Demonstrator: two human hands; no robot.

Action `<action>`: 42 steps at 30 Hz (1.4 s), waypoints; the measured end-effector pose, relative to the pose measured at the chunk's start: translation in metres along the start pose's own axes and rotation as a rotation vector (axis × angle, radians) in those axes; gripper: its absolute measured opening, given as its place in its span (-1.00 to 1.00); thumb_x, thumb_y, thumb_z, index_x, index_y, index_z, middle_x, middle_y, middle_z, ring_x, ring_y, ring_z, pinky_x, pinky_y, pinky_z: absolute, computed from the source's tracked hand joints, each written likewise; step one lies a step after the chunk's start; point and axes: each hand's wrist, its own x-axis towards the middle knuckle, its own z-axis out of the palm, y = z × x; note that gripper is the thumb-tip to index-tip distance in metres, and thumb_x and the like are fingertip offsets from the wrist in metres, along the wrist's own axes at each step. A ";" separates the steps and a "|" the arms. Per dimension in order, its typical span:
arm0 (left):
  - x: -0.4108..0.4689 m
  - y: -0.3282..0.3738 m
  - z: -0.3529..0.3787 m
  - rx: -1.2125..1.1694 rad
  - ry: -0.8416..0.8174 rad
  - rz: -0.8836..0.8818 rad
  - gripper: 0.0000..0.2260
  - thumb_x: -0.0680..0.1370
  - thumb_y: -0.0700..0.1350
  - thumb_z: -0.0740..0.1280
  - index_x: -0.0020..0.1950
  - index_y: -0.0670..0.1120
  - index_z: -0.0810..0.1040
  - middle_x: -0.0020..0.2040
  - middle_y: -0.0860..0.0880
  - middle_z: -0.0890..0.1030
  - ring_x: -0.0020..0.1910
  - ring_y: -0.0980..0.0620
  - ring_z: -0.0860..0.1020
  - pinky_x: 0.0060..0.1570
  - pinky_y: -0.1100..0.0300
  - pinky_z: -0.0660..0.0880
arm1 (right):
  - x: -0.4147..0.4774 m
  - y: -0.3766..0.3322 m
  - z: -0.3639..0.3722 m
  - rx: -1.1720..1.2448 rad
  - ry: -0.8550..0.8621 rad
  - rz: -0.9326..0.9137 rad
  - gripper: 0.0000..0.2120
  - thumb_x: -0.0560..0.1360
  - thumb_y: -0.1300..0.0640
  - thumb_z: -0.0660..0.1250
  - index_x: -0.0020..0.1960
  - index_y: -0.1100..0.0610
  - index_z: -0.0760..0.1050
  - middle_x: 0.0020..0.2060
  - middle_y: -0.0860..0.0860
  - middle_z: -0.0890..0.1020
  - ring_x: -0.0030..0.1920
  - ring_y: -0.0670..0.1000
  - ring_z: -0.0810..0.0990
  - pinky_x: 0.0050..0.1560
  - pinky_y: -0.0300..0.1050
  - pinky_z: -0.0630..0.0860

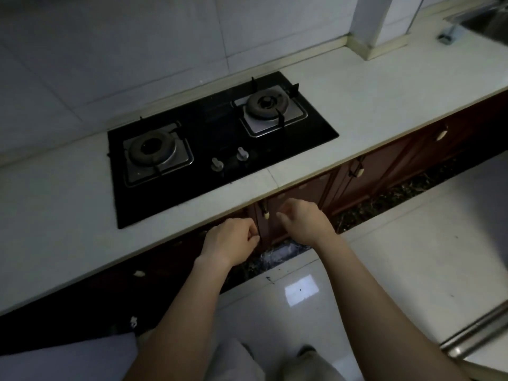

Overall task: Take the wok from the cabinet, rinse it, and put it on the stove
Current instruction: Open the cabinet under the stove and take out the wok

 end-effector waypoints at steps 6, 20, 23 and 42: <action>0.055 -0.019 0.084 -0.093 0.093 0.038 -0.72 0.63 0.08 0.27 0.31 0.06 0.51 0.21 0.06 0.57 0.13 0.01 0.58 0.05 0.02 0.57 | 0.041 0.047 0.076 0.014 0.070 0.030 -0.68 0.60 -0.06 0.28 0.19 0.16 0.49 0.02 0.14 0.64 0.01 0.19 0.62 -0.07 0.10 0.60; 0.201 -0.056 0.261 -0.710 0.588 0.149 -0.62 0.68 -0.06 0.20 0.49 -0.06 0.30 0.44 -0.08 0.45 0.40 0.01 0.46 0.23 0.30 0.43 | 0.191 0.139 0.246 0.481 0.412 -0.108 -0.68 0.56 -0.13 0.33 -0.12 0.14 0.50 -0.31 -0.01 0.59 -0.32 -0.17 0.54 -0.31 -0.24 0.37; 0.212 -0.057 0.289 -0.704 0.743 0.206 -0.59 0.68 -0.02 0.18 0.53 -0.06 0.28 0.46 -0.04 0.44 0.39 0.08 0.45 0.20 0.42 0.34 | 0.191 0.144 0.260 0.531 0.490 -0.285 -0.66 0.62 -0.07 0.26 -0.23 0.11 0.50 -0.45 -0.07 0.54 -0.47 -0.19 0.48 -0.42 -0.32 0.35; 0.202 -0.051 0.321 -0.771 1.039 0.466 -0.65 0.58 0.07 0.35 0.28 -0.09 0.60 0.11 0.12 0.61 0.17 0.12 0.54 0.17 0.28 0.47 | 0.119 0.193 0.273 0.651 0.707 -0.442 -0.60 0.66 0.08 0.23 -0.35 0.10 0.49 -0.48 0.05 0.55 -0.44 -0.04 0.52 -0.37 -0.18 0.42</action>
